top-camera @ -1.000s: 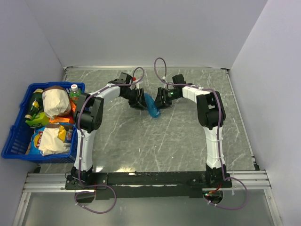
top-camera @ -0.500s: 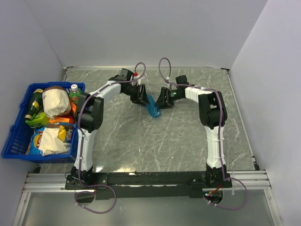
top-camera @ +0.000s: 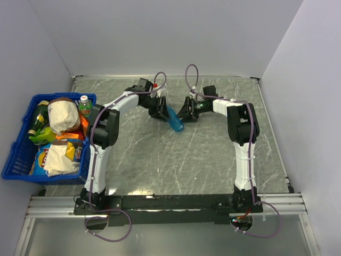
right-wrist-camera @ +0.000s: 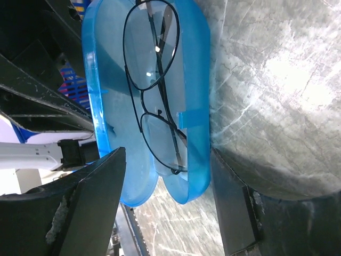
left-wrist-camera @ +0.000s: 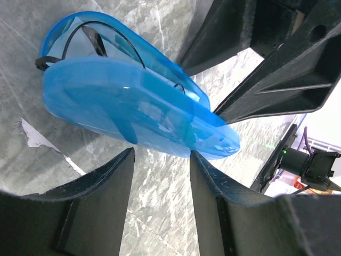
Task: Organize the sunglasses
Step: Close the case with sunglasses at the center of the board.
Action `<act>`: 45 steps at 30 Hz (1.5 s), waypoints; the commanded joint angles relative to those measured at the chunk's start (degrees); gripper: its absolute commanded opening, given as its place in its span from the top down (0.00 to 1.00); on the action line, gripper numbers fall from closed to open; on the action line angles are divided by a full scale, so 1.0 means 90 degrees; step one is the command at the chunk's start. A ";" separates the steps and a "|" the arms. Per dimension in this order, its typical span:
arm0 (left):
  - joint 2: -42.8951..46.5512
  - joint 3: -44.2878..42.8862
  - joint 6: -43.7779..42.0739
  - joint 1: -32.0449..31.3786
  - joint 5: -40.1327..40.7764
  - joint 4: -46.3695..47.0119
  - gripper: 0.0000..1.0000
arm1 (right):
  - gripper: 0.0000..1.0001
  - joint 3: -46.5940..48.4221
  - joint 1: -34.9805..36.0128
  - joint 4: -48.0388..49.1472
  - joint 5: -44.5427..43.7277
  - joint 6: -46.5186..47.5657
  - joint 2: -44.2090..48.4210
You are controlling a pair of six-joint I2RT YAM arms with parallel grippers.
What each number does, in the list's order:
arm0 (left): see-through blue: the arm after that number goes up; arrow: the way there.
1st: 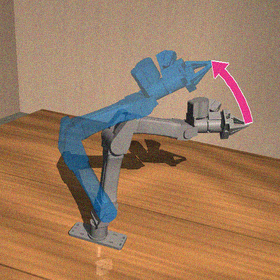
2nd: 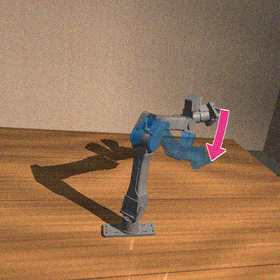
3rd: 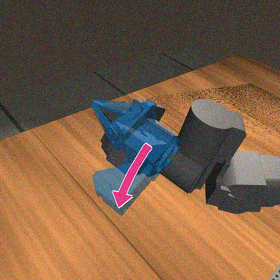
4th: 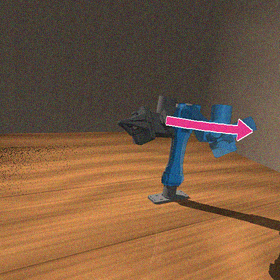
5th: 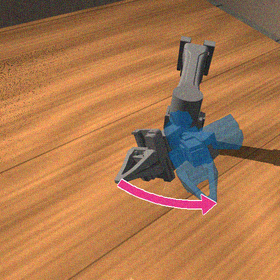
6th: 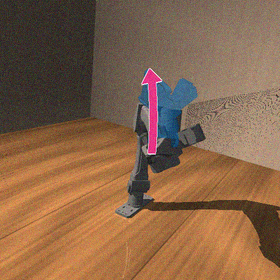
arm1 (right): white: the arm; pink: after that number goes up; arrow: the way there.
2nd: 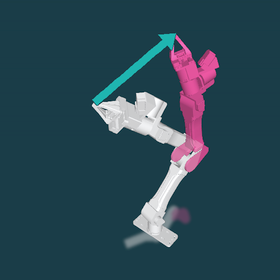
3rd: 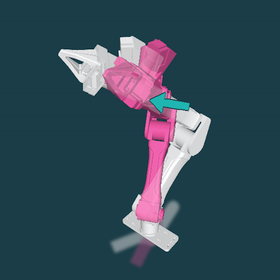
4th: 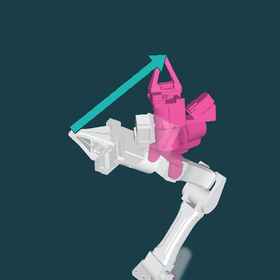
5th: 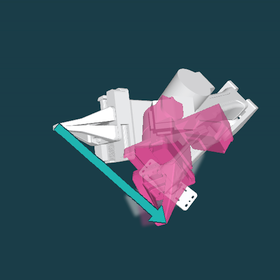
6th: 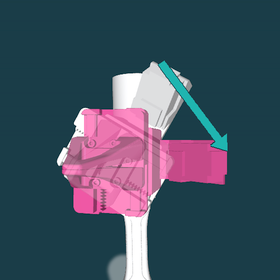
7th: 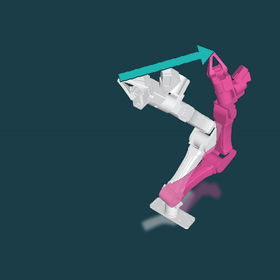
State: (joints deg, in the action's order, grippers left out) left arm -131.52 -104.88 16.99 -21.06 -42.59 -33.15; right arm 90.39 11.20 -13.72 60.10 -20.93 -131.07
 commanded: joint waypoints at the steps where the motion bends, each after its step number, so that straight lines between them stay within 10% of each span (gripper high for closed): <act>1: 0.0014 -0.0290 -0.0101 -0.0062 -0.0151 -0.0048 0.49 | 0.28 -0.0150 -0.0053 0.0439 0.0315 -0.0203 0.0383; 45: -0.0288 -0.1140 -0.0287 -0.0140 0.0513 -0.0721 0.45 | 0.27 -0.0395 -0.0044 0.1338 0.0491 -0.1200 0.0393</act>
State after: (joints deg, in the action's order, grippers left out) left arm -133.88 -112.46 15.53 -21.43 -39.44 -38.65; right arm 85.10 10.07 -2.96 62.89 -31.92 -129.99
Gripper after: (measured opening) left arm 0.547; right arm 0.732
